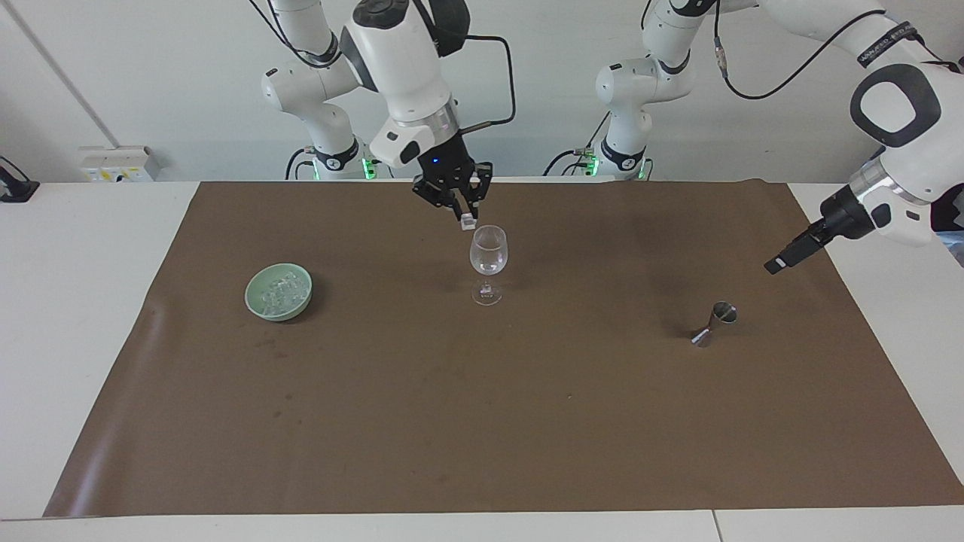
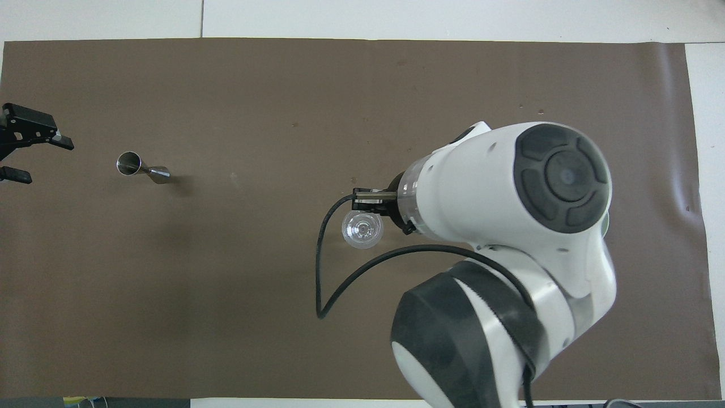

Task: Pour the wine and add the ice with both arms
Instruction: 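Carry the ice from the green cup over the clear glass with the right gripper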

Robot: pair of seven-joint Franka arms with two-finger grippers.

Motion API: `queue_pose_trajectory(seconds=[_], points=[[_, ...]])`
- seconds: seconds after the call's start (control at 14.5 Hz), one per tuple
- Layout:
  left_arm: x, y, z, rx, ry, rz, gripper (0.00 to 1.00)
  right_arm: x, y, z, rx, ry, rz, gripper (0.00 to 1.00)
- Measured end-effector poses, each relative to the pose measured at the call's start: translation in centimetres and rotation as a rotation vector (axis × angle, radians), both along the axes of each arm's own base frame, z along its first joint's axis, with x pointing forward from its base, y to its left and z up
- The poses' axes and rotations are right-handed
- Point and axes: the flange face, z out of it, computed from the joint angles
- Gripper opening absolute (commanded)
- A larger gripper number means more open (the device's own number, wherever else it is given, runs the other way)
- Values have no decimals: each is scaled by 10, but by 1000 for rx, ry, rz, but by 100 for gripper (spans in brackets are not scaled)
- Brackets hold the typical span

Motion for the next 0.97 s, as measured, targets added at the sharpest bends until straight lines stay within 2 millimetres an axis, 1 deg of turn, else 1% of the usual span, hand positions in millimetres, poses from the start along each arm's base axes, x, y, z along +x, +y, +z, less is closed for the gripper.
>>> queue_pose_trajectory(seconds=[0.07, 0.14, 0.21, 0.35, 0.41, 0.48, 0.55, 0.62, 0.76, 0.83, 0.9, 0.97], points=[[-2, -17, 8, 38, -13, -67, 100, -3, 11, -8, -2, 5, 5, 11], [-4, -31, 14, 57, -28, -124, 100, -3, 16, -20, -9, 13, 10, 11], [-6, -40, 21, 63, -44, -178, 100, -3, 19, -33, -17, 23, 10, 11], [-13, -47, 36, 64, -76, -268, 100, -7, 19, -59, -40, 53, 12, 11], [-18, -49, 44, 65, -80, -299, 100, -9, 18, -67, -49, 66, 13, 11], [-26, -52, 53, 80, -75, -328, 100, -10, 18, -70, -53, 73, 13, 13], [-34, -58, 62, 112, -70, -359, 100, -11, 18, -71, -55, 77, 14, 16], [-43, -69, 72, 139, -67, -388, 100, -12, 18, -71, -54, 79, 15, 21], [-57, -87, 86, 162, -58, -427, 100, -14, 17, -69, -50, 82, 15, 37], [-62, -91, 88, 166, -52, -434, 100, -15, 18, -68, -49, 83, 15, 55], [-65, -92, 87, 167, -47, -438, 100, -15, 18, -68, -49, 84, 16, 65], [-66, -93, 84, 166, -39, -439, 100, -15, 18, -68, -48, 85, 15, 85]])
